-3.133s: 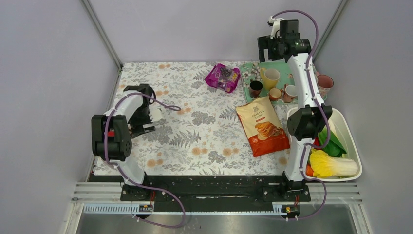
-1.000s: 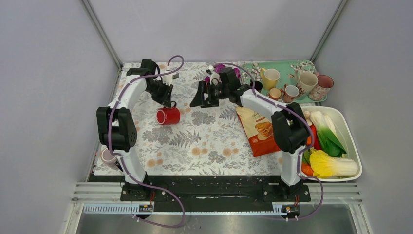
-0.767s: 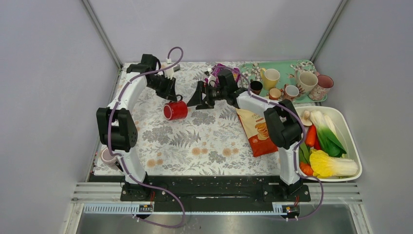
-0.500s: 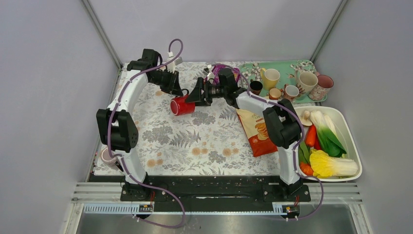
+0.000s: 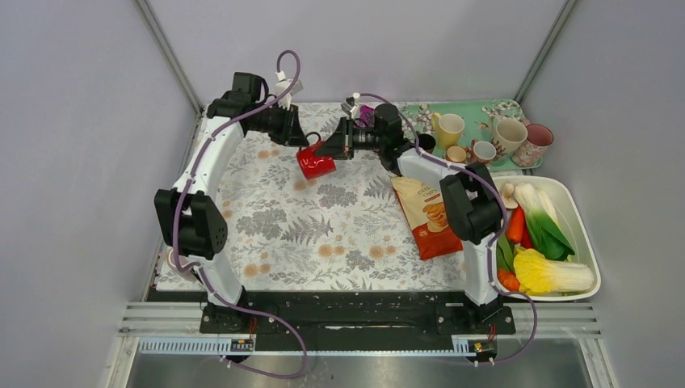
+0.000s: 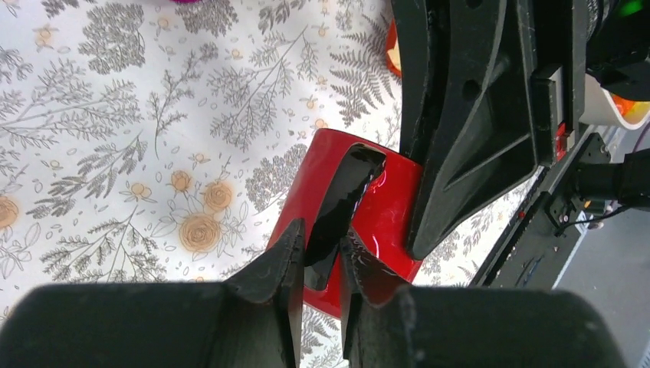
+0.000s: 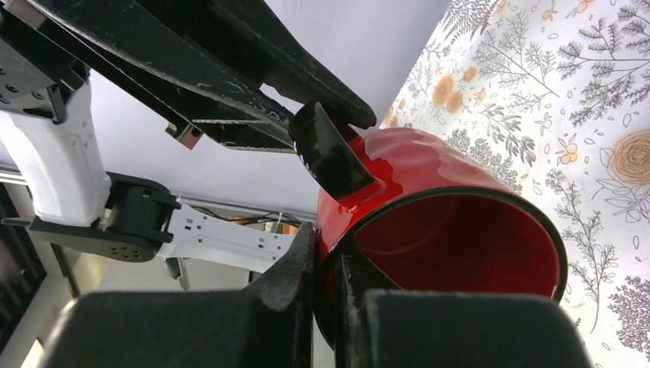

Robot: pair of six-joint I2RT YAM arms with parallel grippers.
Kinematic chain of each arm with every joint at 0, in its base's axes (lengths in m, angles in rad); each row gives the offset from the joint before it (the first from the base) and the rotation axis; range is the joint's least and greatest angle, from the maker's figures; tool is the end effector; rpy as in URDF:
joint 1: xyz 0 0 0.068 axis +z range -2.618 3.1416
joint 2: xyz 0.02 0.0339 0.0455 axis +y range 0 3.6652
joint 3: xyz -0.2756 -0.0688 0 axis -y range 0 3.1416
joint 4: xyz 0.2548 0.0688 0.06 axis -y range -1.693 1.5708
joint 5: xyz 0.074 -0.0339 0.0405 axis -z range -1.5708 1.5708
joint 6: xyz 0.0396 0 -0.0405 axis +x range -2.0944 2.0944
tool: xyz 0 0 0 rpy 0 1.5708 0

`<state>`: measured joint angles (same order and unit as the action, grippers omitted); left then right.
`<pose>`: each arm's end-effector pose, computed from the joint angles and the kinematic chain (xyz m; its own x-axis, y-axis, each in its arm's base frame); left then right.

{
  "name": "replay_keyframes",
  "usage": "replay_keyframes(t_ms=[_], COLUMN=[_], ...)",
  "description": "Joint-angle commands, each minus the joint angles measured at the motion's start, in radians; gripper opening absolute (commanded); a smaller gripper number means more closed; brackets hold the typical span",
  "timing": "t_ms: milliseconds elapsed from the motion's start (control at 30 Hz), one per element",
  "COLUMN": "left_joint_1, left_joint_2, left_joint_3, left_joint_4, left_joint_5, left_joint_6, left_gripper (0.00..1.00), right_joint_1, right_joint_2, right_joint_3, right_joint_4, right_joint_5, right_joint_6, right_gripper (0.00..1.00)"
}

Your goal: Turn the mug right side up

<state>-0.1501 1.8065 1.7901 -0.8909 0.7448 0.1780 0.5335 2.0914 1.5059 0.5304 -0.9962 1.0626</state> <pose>0.3951 -0.0869 0.3561 -0.6741 0.2336 -0.7007 0.6524 0.6332 -0.4165 0.4119 0.2819 0.2565 -0.8950 0.0228 -0.4455 -0.4442 0.0448 0.8948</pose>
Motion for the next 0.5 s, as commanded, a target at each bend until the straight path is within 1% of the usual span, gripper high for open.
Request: replay_keyframes(t_ms=[0, 33, 67, 133, 167, 233, 300, 367, 433, 467], left_joint_1=[-0.002, 0.003, 0.008, 0.03, 0.042, 0.065, 0.074, 0.075, 0.075, 0.075], left_joint_2=[-0.072, -0.074, -0.082, -0.096, -0.103, -0.109, -0.11, -0.118, -0.132, -0.144], left_joint_3=[0.027, 0.026, 0.027, 0.036, 0.044, 0.074, 0.106, 0.106, 0.073, 0.046], left_joint_4=[0.174, 0.167, 0.164, 0.155, 0.147, 0.106, 0.052, 0.005, -0.024, -0.031], left_joint_5=[-0.026, -0.055, -0.082, -0.125, -0.143, -0.198, -0.274, -0.351, -0.44, -0.512], left_joint_6=[-0.112, -0.105, -0.1, -0.087, -0.076, -0.045, 0.011, 0.065, 0.103, 0.107], left_gripper=[0.02, 0.34, 0.62, 0.96, 0.99, 0.99, 0.99, 0.99, 0.99, 0.99], right_joint_1=[0.024, 0.009, -0.008, -0.048, -0.067, -0.113, -0.16, -0.212, -0.261, -0.284], right_joint_2=[-0.087, -0.103, -0.123, -0.162, -0.177, -0.201, -0.214, -0.215, -0.187, -0.158], right_joint_3=[0.041, 0.051, 0.061, 0.097, 0.131, 0.201, 0.274, 0.364, 0.506, 0.583], right_joint_4=[0.017, -0.081, -0.178, -0.428, -0.57, -0.784, -0.926, -1.043, -1.17, -1.223], right_joint_5=[-0.067, -0.048, -0.019, 0.072, 0.124, 0.234, 0.324, 0.419, 0.536, 0.613], right_joint_6=[-0.067, -0.14, -0.206, -0.386, -0.491, -0.644, -0.744, -0.829, -0.911, -0.947], right_gripper=[0.0, 0.0, 0.0, 0.0, 0.0, 0.0, 0.0, 0.0, 0.0, 0.0])
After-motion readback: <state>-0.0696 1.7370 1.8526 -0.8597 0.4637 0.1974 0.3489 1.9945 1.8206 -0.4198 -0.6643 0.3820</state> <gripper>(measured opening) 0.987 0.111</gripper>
